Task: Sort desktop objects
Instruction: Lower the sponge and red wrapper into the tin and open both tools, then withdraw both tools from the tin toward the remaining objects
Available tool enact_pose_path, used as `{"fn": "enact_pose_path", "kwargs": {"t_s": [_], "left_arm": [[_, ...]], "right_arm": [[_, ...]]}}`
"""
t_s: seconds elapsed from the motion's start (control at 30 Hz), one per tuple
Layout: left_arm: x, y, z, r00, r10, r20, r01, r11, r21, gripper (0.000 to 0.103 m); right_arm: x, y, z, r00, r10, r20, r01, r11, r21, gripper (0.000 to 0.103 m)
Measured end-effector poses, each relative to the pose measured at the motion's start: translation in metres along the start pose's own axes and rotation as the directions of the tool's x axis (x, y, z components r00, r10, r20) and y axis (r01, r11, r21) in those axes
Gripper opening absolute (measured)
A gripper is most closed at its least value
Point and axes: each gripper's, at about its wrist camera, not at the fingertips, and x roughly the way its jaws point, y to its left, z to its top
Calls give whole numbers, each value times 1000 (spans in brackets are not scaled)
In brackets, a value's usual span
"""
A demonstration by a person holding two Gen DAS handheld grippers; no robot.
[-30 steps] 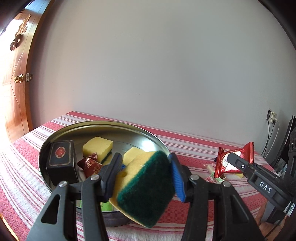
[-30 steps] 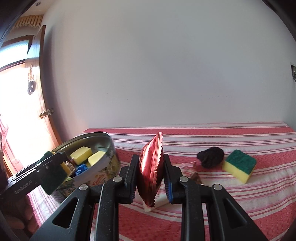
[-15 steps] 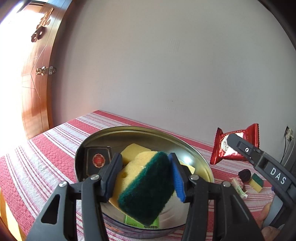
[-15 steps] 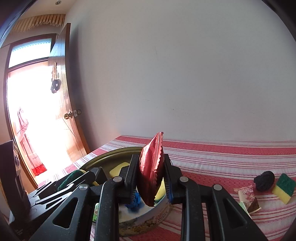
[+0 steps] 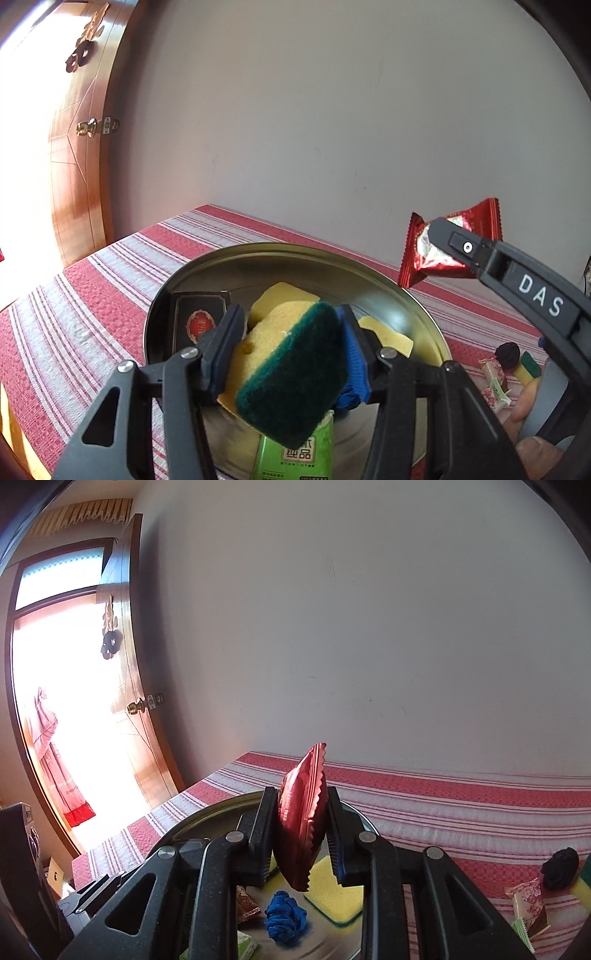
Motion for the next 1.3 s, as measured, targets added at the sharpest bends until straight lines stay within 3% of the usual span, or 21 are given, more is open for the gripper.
{"fn": "enact_pose_path", "kwargs": {"t_s": [0.3,0.43,0.57,0.63,0.73,0.87,1.0,1.17,1.3], "left_arm": [[25,-15,9,995,67,-75,-63,997,53,52],[33,-13,9,989,120,-91,-113,991,71,51],[39,-9,10,986,125,-110,-119,991,61,53],[36,-13,9,984,156,-88,-149,986,78,74],[28,-18,9,981,190,-33,-186,978,91,101],[24,-22,6,977,213,3,-212,971,108,102],[21,-21,7,975,221,21,-222,970,98,102],[11,-21,5,984,176,34,-178,982,66,102],[0,-35,4,983,171,72,-177,980,93,102]], "right_arm": [[45,5,25,990,-94,-107,88,995,-54,28],[60,-1,28,984,-75,-159,73,997,-23,28],[76,-2,24,978,-22,-206,18,1000,-23,29],[75,-1,21,982,-15,-188,9,999,-35,37],[63,-6,17,990,-34,-140,30,999,-31,76],[30,-11,16,999,-29,-32,29,999,-19,82],[0,-13,11,997,-51,50,52,998,-19,96],[-34,-30,-3,988,-117,105,120,993,-15,99],[-49,-49,-15,983,-135,125,134,991,19,100]]}}
